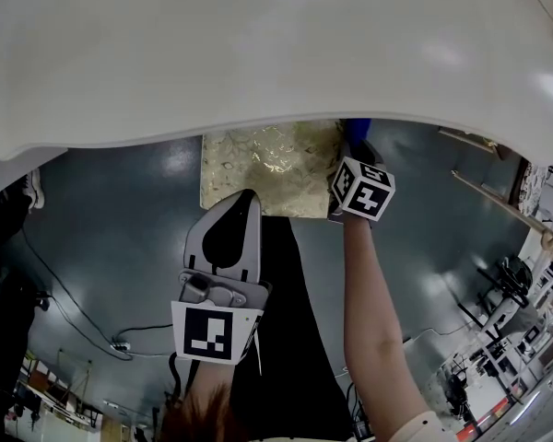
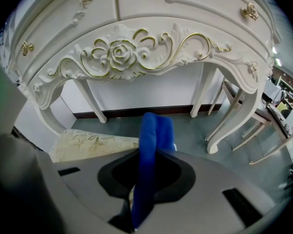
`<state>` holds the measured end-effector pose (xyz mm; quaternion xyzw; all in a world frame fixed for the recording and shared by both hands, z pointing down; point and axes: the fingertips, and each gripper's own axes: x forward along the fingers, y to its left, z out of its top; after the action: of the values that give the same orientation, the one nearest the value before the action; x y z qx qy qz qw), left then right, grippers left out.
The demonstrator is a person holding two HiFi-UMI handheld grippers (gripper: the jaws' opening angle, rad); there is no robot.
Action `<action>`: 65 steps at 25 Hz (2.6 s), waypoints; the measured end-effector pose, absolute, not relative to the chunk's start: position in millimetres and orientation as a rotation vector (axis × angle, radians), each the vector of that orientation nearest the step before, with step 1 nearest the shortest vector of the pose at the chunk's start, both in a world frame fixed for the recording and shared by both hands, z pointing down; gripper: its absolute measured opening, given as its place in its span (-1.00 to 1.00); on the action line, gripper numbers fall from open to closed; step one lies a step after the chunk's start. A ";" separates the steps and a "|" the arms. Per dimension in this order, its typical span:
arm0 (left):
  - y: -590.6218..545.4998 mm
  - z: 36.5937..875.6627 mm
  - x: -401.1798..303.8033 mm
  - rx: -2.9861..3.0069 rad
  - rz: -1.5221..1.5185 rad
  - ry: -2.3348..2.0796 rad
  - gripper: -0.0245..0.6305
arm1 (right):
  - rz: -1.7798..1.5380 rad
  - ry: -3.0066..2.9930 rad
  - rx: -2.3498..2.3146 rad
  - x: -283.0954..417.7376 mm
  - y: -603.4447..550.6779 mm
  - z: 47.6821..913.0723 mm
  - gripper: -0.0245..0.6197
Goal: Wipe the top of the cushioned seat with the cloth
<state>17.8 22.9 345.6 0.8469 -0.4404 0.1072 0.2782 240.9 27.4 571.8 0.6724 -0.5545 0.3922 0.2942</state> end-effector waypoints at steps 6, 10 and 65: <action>21.7 342.6 12.1 2.275 0.275 -1.183 -0.93 | 1.042 -1.492 1.771 224.5 23.9 571.8 -0.73; 18.4 339.7 4.7 2.275 0.267 -1.190 -0.93 | 1.051 -1.490 1.774 216.4 20.7 571.4 -0.73; 9.6 341.0 -67.8 2.208 0.211 -1.305 -0.93 | 1.000 -1.515 1.722 126.0 -4.5 572.9 -0.73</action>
<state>-67.8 9.6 341.0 0.8236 -0.4869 0.0787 0.2802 126.0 -4.5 572.9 0.6535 -0.5747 0.3793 0.3143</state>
